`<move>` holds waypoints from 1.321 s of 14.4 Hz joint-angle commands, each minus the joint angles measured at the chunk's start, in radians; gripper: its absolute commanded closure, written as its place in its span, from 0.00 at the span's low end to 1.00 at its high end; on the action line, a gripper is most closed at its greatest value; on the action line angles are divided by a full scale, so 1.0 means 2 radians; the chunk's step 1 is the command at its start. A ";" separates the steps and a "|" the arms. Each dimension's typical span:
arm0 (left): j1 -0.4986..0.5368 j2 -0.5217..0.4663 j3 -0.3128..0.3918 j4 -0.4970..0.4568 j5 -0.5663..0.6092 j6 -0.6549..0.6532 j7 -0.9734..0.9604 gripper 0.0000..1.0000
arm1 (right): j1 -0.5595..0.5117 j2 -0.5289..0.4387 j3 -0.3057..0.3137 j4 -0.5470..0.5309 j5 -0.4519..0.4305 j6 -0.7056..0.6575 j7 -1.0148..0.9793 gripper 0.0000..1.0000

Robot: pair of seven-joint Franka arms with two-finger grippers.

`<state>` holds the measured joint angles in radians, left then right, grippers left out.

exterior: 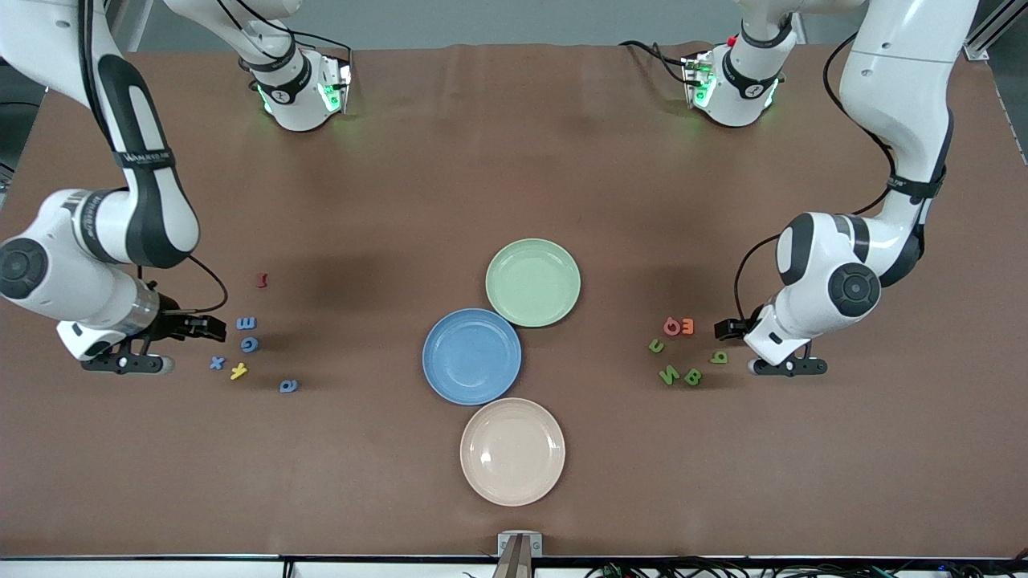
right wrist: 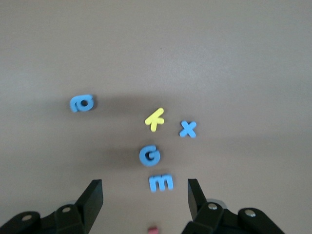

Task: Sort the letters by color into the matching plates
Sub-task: 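Reach the right gripper to blue G while the left gripper reaches green b, then grasp blue G with the right gripper while the left gripper grasps green b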

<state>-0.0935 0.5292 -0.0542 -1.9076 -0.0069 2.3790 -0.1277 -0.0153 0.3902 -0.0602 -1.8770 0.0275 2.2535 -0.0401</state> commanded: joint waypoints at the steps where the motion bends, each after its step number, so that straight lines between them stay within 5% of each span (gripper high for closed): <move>1: -0.006 0.024 0.001 0.024 0.000 0.008 -0.014 0.07 | -0.005 0.030 0.003 -0.004 0.010 0.040 0.002 0.22; 6: -0.015 0.054 0.001 0.046 0.000 0.012 -0.038 0.13 | -0.005 0.062 0.004 -0.052 0.013 0.139 -0.001 0.22; 19: -0.018 0.081 0.000 0.067 0.000 0.042 -0.047 0.27 | -0.001 0.092 0.006 -0.057 0.012 0.153 -0.004 0.25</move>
<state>-0.1199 0.6782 -0.0570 -1.7889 -0.0069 2.4562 -0.2039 -0.0153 0.5717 -0.0547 -1.9858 0.0359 2.5457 -0.0404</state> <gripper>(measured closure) 0.233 0.238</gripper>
